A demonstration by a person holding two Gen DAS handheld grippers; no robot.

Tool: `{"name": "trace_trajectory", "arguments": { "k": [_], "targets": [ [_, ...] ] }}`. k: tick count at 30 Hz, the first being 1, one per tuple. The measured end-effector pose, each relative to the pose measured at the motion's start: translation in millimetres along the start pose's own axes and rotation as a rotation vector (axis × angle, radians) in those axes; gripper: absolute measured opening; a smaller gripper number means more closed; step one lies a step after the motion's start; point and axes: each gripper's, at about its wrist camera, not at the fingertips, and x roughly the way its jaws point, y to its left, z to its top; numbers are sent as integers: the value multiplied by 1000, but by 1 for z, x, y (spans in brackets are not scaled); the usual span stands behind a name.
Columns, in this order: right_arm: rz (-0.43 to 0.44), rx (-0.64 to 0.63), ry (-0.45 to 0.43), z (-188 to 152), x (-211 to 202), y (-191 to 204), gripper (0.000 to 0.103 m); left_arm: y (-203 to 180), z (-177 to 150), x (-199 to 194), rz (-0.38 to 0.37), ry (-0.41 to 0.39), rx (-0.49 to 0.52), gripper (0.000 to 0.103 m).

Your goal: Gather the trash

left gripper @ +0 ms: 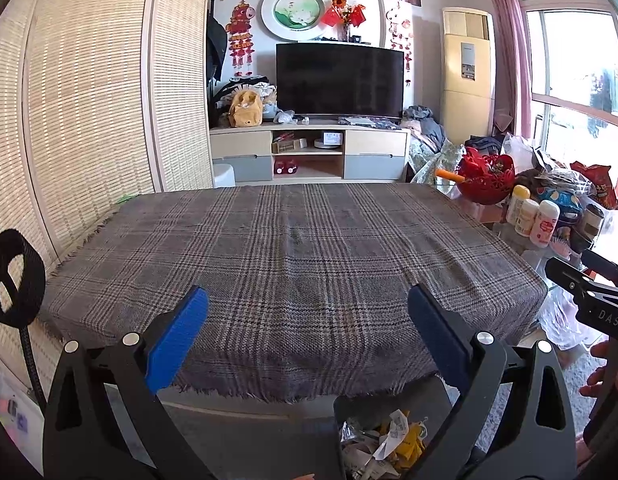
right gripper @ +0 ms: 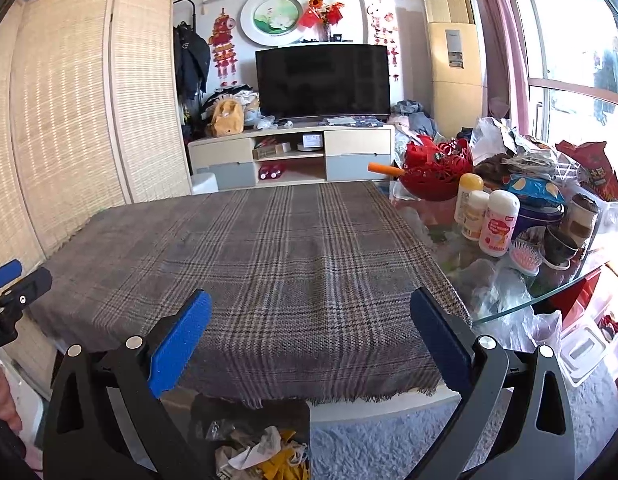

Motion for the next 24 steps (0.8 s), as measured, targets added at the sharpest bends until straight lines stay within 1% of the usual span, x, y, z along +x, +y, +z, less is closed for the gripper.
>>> {"name": "trace_trajectory", "arguments": {
  "k": [6, 24],
  "targets": [
    [-6, 3, -8, 1, -2, -1, 100, 0, -1, 0, -5, 9, 3, 95],
    [-5, 2, 11, 0, 3, 2, 100, 0, -3, 2, -6, 18, 7, 95]
  ]
}}
